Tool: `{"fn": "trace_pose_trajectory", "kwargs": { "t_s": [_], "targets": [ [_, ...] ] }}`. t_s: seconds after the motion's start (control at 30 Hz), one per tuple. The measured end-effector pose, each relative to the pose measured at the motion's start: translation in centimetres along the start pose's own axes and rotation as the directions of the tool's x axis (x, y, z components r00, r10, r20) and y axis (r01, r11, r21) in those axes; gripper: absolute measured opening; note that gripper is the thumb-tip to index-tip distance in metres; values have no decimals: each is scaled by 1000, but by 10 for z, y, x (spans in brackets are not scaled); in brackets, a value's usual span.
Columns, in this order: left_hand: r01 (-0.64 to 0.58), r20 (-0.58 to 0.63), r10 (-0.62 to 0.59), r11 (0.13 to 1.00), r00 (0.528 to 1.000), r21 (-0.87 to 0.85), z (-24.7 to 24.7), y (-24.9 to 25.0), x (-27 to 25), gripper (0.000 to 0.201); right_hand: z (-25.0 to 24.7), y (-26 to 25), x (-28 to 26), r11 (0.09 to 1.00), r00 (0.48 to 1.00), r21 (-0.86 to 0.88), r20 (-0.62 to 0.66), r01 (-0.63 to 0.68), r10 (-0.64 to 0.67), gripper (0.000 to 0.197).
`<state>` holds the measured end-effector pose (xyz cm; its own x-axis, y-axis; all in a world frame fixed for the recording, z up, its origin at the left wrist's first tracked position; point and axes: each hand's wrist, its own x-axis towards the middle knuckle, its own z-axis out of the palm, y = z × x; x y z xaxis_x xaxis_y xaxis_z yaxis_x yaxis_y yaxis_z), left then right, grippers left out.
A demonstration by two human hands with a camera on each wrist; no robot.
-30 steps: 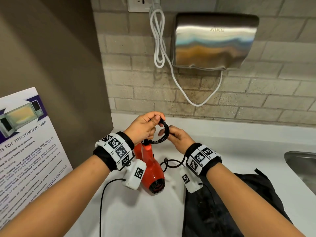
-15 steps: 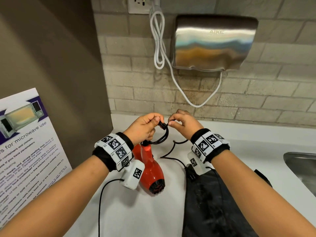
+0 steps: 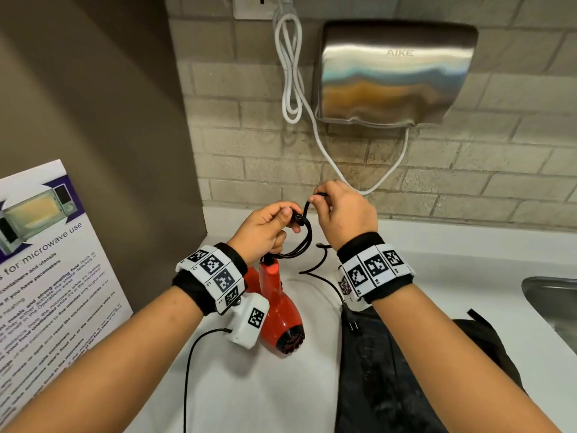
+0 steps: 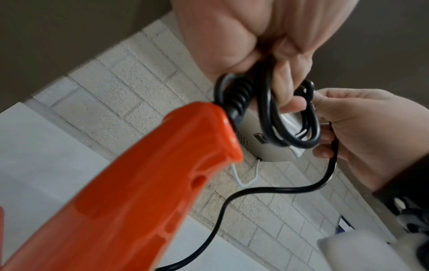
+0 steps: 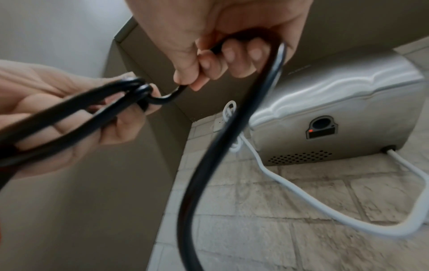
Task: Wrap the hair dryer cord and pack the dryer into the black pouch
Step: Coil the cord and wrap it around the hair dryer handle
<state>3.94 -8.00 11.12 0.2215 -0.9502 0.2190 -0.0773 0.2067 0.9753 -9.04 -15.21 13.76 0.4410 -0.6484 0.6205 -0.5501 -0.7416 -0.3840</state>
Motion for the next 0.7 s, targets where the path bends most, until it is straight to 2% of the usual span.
{"fn": "trace_pose_trajectory", "kwargs": {
  "t_s": [0.13,0.2,0.37,0.5,0.6,0.7],
  "targets": [
    [-5,5,5,1000,1000,-4,1,-1,2,24,-4,-1,6,999,998,34,-70,8,-6,19],
    [-5,7,5,1000,1000,-2,2,-1,3,23,-4,1,7,999,998,5,-45,52,-52,16],
    [-40,-28,39,999,999,-10,1,-4,3,21,-3,10,9,970,969,-188,218,156,-113,19],
    [-53,1,53,999,999,2,0,-5,4,23,-2,14,6,983,928,-149,369,108,-46,25],
    [-39,27,38,999,999,36,2,-4,4,25,-2,13,8,986,941,-135,334,95,-45,26],
    [-27,29,24,994,999,102,4,-2,5,27,-1,8,8,972,967,-205,250,111,-57,30]
  ]
}}
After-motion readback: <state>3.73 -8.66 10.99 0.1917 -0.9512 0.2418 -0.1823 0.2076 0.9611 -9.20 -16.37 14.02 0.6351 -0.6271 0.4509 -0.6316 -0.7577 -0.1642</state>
